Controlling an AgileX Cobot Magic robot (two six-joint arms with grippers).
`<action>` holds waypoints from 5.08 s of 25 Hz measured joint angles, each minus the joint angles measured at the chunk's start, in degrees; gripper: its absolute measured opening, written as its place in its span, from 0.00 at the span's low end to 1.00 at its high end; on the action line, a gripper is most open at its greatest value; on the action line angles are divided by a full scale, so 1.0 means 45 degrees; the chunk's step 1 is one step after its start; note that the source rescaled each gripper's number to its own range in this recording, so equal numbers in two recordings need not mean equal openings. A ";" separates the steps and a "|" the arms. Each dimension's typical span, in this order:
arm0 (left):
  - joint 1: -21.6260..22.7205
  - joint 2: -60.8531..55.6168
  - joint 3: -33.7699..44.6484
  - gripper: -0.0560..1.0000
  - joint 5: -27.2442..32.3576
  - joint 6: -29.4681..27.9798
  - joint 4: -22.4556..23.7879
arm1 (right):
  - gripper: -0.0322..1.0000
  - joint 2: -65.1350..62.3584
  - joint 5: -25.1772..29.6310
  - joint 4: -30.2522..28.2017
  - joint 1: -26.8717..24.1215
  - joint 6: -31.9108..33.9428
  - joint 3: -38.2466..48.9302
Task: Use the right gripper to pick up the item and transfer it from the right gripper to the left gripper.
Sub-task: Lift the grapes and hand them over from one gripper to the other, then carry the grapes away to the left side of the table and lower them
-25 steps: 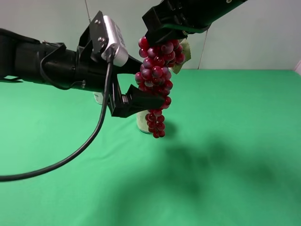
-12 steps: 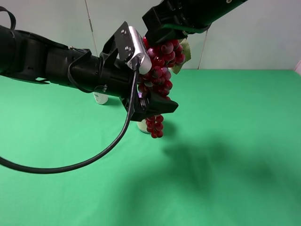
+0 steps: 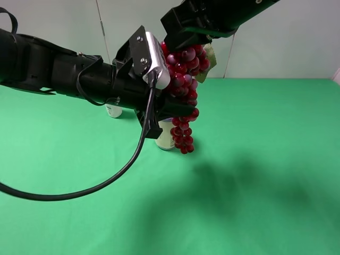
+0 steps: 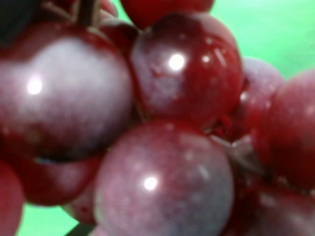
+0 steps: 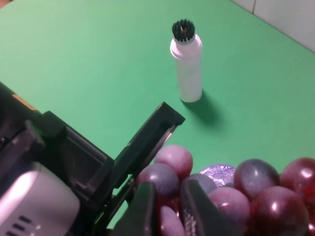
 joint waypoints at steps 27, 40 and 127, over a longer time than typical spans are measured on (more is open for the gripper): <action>0.0000 0.0039 0.0000 0.06 0.0111 0.0392 0.0149 | 1.00 -0.1076 -0.1601 -0.2434 0.0000 0.1618 0.0000; 0.0000 0.0039 0.0000 0.06 0.0381 0.0521 0.0149 | 1.00 -0.3288 0.2516 -0.6851 -0.2286 0.6968 0.0526; 0.0000 0.0039 0.0000 0.06 0.2094 0.0575 0.0137 | 1.00 -1.8143 0.4598 -0.5926 -0.8332 0.7384 1.0189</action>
